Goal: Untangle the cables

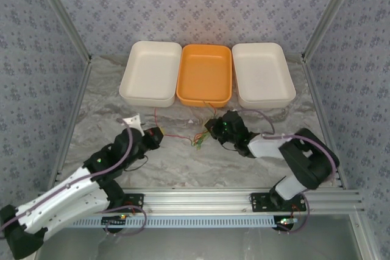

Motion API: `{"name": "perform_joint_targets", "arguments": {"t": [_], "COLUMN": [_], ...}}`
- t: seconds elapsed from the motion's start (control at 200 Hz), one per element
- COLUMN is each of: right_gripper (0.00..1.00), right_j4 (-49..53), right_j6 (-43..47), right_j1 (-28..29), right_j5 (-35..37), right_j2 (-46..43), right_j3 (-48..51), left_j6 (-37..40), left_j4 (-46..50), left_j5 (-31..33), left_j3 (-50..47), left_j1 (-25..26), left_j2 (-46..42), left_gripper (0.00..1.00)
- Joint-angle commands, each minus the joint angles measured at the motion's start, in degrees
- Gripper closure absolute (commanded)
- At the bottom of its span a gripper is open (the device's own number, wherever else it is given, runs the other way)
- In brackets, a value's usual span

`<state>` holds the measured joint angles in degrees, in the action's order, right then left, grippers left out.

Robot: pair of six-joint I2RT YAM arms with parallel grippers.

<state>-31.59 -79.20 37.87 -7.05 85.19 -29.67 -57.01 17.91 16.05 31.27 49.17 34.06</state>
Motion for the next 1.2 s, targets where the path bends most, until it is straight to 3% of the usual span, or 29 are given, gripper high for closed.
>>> {"name": "perform_joint_targets", "arguments": {"t": [0.0, 0.225, 0.495, 0.62, 0.779, 0.929, 1.034, 1.194], "right_gripper": [1.00, 1.00, 0.96, 0.94, 0.80, 0.69, 0.72, 0.76], "right_j4": [9.8, 18.6, 22.7, 24.3, 31.4, 32.6, 30.7, 32.3], "right_j6": [5.7, 8.7, 10.3, 11.2, 14.4, 15.8, 14.5, 15.6], "right_j1": [-1.6, -3.8, -7.9, -8.6, -12.2, -14.4, -14.4, -15.0], "right_j5": [4.9, 9.0, 8.9, 8.4, 10.8, 9.2, 8.7, 10.0], "right_j2": [-5.6, -17.4, -23.8, -23.7, -26.0, -22.5, -19.2, -20.9], "right_j3": [2.3, 3.9, 6.1, 5.8, 6.2, 6.4, 7.3, 7.6], "left_j6": [-2.7, -7.0, -7.9, -8.1, -6.8, -4.4, -4.7, -3.5], "left_j4": [8.6, 13.7, 11.2, 9.8, 11.6, 2.5, -4.1, -3.1], "left_j5": [10.0, 11.6, 11.0, 10.2, 12.1, 5.6, 2.0, 1.8], "left_j3": [-0.9, -2.4, -3.3, -3.6, -1.8, -2.9, -4.5, -2.3], "left_j1": [-2.6, -5.7, -5.8, -5.8, -5.9, -6.1, -6.0, -6.0], "left_j2": [-5.7, -10.0, -8.9, -6.5, -8.3, -5.1, -0.6, -1.1], "left_gripper": [1.00, 1.00, 1.00, 1.00, 1.00, 1.00, 1.00, 1.00]}}
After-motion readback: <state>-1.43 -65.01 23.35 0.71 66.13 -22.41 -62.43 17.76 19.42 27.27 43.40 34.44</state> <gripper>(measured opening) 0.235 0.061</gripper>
